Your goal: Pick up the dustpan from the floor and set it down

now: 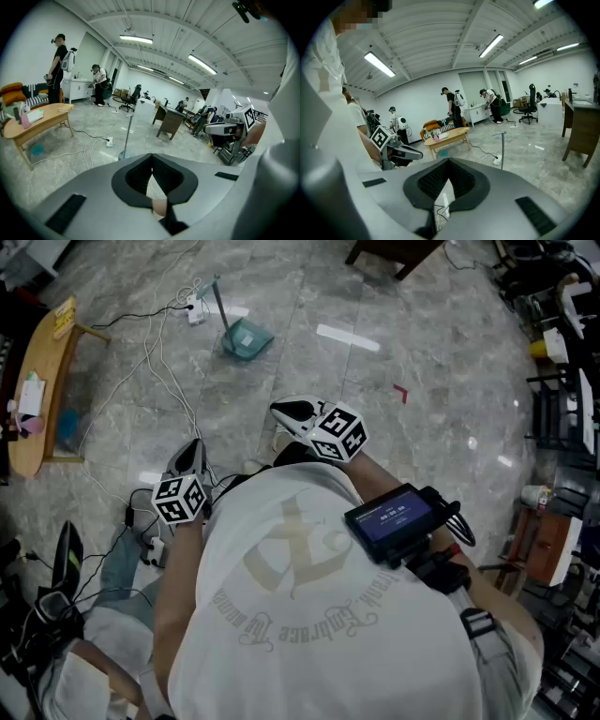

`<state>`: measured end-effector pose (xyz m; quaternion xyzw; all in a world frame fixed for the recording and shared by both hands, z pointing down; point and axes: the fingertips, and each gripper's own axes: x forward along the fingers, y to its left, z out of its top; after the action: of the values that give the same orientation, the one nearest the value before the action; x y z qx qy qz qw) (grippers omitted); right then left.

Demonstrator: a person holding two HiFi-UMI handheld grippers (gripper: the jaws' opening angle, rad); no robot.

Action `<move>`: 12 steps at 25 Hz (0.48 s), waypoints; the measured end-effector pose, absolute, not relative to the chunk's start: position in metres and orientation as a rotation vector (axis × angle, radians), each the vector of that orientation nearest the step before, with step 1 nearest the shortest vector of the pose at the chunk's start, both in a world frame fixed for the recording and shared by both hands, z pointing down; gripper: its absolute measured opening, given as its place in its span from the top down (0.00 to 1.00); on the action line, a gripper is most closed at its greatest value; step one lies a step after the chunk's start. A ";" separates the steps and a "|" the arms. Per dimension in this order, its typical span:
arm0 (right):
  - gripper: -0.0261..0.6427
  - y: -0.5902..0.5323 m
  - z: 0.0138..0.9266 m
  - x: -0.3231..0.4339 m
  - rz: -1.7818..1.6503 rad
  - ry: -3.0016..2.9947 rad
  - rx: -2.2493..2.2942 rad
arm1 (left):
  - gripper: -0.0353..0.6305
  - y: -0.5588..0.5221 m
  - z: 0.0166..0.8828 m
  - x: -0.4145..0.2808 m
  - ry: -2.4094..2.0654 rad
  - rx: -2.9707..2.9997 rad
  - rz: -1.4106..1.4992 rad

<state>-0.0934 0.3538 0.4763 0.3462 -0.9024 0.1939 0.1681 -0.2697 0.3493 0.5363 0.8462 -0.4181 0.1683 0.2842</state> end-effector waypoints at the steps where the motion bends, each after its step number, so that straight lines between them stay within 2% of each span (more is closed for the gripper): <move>1: 0.94 0.354 0.474 -0.096 0.554 -2.564 0.990 | 0.93 0.350 0.535 -0.274 -1.122 2.257 0.450; 12: 0.94 0.334 0.465 -0.109 0.528 -2.552 1.045 | 0.93 0.355 0.535 -0.303 -1.171 2.207 0.419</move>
<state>-0.1094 0.3340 0.4645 0.3669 -0.8963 0.1854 0.1660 -0.3030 0.3550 0.5350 0.8311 -0.4411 0.1576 0.2996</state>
